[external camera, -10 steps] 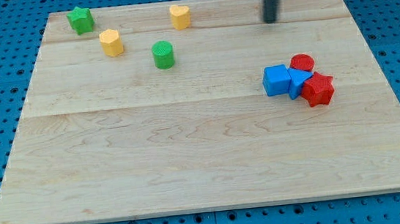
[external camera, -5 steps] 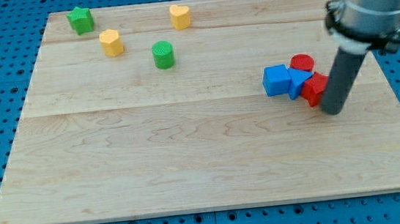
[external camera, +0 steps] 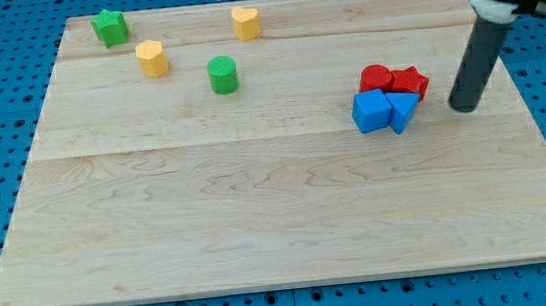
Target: Place the red star to horizontal right of the heart
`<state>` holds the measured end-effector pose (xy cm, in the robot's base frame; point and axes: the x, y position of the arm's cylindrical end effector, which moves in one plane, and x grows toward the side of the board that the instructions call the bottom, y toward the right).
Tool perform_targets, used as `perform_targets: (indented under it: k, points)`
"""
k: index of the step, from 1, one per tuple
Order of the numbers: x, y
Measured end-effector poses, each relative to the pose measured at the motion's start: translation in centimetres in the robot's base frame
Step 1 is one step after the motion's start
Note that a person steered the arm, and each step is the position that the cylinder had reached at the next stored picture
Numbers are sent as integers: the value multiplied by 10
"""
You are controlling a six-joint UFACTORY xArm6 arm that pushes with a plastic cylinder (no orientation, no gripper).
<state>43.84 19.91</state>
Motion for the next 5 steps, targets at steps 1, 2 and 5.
perform_targets:
  k: [1,2,5]
  points:
    - [-49,-28]
    - [-124,-25]
    - [-31,-17]
